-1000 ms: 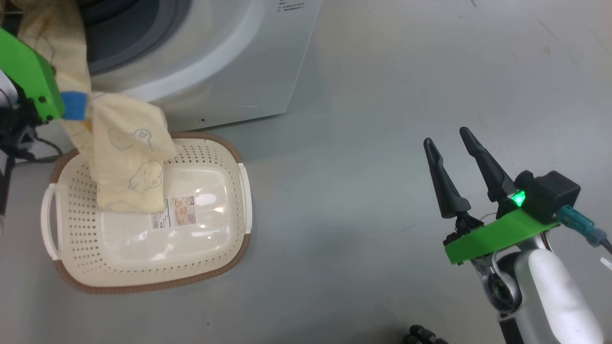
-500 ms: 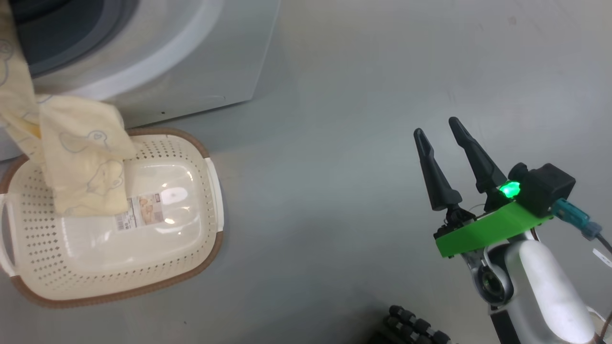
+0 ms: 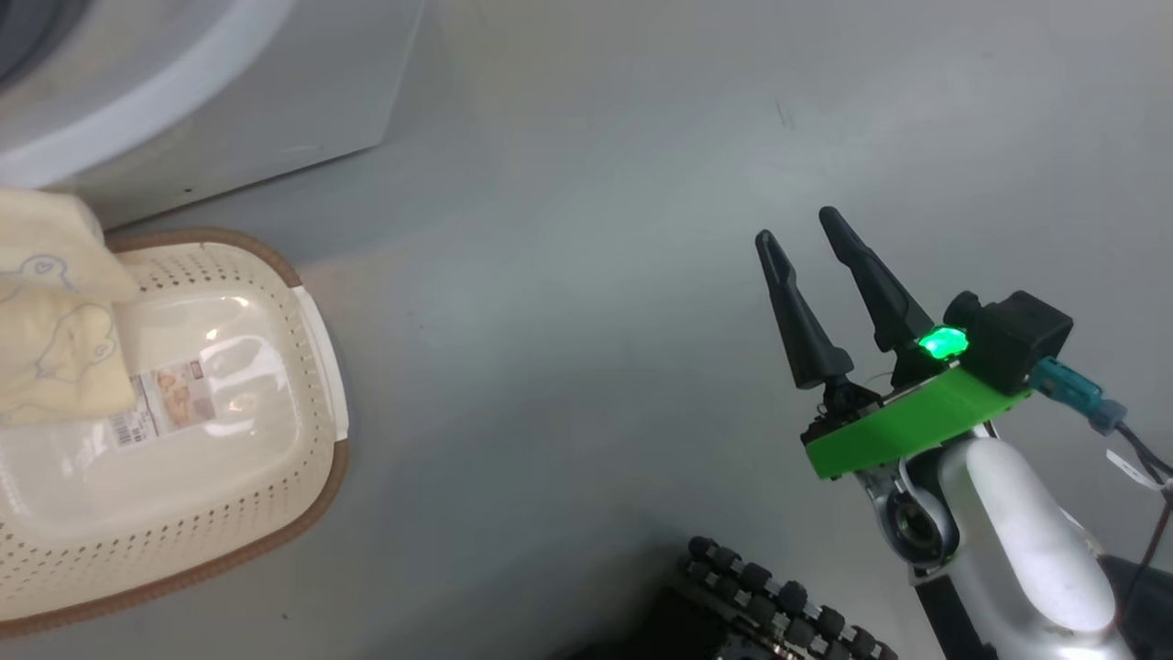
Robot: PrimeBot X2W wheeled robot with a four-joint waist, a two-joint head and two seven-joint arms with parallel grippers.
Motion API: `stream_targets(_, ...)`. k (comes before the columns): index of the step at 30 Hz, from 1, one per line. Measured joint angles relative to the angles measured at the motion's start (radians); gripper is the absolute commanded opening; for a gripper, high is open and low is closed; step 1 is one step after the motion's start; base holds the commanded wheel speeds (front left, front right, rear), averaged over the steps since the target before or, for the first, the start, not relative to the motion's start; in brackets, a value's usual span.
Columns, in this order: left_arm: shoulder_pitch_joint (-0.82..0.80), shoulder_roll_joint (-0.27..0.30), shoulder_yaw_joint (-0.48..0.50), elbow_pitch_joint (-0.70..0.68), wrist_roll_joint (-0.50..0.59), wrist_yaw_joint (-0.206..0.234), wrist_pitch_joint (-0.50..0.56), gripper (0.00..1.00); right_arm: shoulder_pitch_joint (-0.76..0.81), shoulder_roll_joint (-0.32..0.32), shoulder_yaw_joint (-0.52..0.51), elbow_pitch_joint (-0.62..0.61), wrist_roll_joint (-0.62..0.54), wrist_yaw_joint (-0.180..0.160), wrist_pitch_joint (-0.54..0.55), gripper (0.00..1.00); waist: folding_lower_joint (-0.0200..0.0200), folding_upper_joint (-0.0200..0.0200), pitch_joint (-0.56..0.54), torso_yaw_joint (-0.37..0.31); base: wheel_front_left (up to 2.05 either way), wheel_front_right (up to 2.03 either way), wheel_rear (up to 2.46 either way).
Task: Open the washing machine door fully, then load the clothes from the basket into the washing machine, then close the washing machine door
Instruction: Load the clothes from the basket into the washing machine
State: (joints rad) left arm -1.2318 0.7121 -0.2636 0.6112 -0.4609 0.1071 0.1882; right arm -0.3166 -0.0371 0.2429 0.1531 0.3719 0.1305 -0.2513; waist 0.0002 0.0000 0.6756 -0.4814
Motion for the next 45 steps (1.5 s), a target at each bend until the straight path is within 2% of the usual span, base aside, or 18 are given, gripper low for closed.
stream_targets(5,-0.086,0.028,0.012,0.025,0.036,0.026,-0.063,0.0,-0.01,0.0,0.015,-0.004,0.017,0.0,-0.001,1.0,0.0,0.0,0.033,-0.034,0.0,0.0,0.0)
stream_targets(6,-0.098,0.032,0.012,0.034,0.042,0.027,-0.067,0.07,-0.012,0.0,0.016,-0.005,0.017,0.0,-0.001,1.0,0.0,0.0,0.038,-0.04,0.0,0.0,0.0)
stream_targets(7,-0.107,0.036,0.011,0.042,0.049,0.03,-0.071,0.36,-0.014,0.0,0.016,-0.007,0.02,0.0,-0.001,1.0,0.0,0.0,0.042,-0.044,0.0,0.0,0.0)
stream_targets(10,-0.119,0.036,0.002,0.066,0.056,0.034,-0.084,0.36,-0.015,0.0,0.016,-0.007,0.024,0.0,-0.001,1.0,0.0,0.0,0.049,-0.049,0.0,0.0,0.0)
stream_targets(11,-0.12,0.036,-0.003,0.073,0.057,0.034,-0.087,1.0,-0.015,0.0,0.015,-0.007,0.024,0.0,-0.001,1.0,0.0,0.0,0.05,-0.048,0.0,0.0,0.0)
stream_targets(21,-0.127,0.003,-0.026,0.117,0.056,0.024,-0.141,1.0,-0.016,0.0,0.0,-0.008,0.019,0.0,-0.001,1.0,-0.0002,0.0,0.041,-0.011,0.0,0.0,0.0)
stream_targets(26,-0.091,-0.034,-0.028,0.127,0.055,0.045,-0.192,1.0,-0.015,0.0,-0.019,-0.008,0.002,0.0,-0.001,1.0,-0.0002,0.0,0.021,0.015,0.0,0.0,0.0)
stream_targets(36,0.158,-0.149,-0.012,0.112,-0.018,0.106,-0.331,1.0,-0.003,0.0,-0.065,-0.008,-0.059,0.0,-0.001,1.0,-0.0002,0.0,-0.069,0.084,0.0,0.0,0.0)
stream_targets(45,0.364,-0.246,-0.012,0.038,-0.044,0.132,-0.421,1.0,0.05,-0.001,-0.122,-0.009,-0.118,0.0,0.01,1.0,-0.0003,0.0,-0.162,0.158,0.0,0.0,0.0)
